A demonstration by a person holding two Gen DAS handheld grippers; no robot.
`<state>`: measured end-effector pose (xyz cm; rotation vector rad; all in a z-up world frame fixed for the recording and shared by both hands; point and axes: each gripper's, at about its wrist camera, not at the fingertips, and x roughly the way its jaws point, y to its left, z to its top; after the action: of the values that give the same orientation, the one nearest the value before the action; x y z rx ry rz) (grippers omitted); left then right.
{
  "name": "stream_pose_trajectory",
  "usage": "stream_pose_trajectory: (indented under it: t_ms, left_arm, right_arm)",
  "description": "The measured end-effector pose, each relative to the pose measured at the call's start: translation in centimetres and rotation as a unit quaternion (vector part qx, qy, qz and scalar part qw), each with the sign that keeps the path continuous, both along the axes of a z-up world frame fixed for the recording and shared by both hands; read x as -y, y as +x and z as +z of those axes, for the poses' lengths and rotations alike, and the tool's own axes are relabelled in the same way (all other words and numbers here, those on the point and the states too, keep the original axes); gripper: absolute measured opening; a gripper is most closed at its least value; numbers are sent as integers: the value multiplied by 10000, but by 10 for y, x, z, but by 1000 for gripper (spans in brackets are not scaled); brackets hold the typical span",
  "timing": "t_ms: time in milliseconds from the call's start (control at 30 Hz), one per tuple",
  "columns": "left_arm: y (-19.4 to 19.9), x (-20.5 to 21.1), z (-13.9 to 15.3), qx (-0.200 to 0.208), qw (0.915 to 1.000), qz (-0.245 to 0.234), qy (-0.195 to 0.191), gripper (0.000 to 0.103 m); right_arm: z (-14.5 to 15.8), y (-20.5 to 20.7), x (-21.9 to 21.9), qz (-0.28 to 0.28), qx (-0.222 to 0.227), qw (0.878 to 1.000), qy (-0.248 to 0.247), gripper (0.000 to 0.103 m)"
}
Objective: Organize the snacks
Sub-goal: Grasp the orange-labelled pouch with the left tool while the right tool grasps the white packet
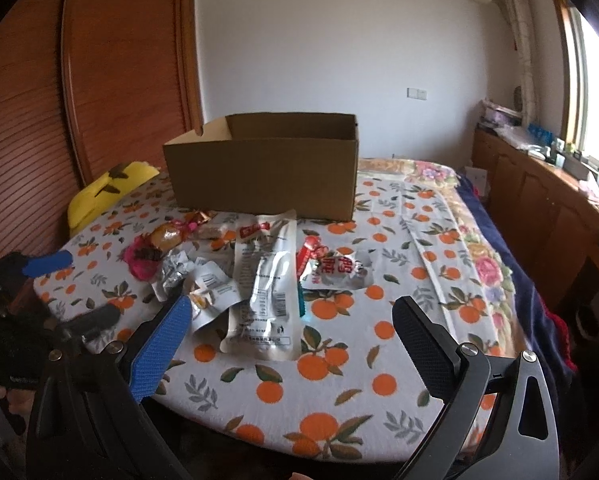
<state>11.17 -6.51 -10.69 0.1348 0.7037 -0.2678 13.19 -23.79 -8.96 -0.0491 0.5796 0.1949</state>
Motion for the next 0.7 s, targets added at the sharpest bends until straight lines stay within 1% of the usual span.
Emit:
stream_pose_trajectory:
  t_ms: [33, 133, 233, 333, 433, 600, 700]
  left_arm:
    - [4, 2, -5, -138, 9999, -80, -39, 101]
    - [10, 8, -16, -354, 9990, -245, -99, 100]
    - [14, 16, -22, -521, 9976, -431, -155, 97]
    - [21, 23, -28, -654, 9964, -524, -123, 90]
    - [29, 26, -32, -791, 9948, -624, -177, 89]
    - [44, 30, -43, -963, 9933, -641, -21, 89]
    - [51, 31, -49, -1066, 9922, -642, -20, 89]
  right_arm:
    - [-1, 3, 0, 25, -22, 10000, -4, 101]
    - [-7, 12, -1, 111, -120, 9999, -10, 100]
    - [-12, 18, -1, 219, -203, 9996, 3, 100]
    - [-15, 23, 2, 316, -309, 9990, 111, 99]
    - [-18, 30, 5, 411, -434, 9980, 187, 98]
    - [-21, 40, 5, 613, -569, 9962, 242, 96]
    - [-24, 48, 2, 724, -639, 9951, 192, 95]
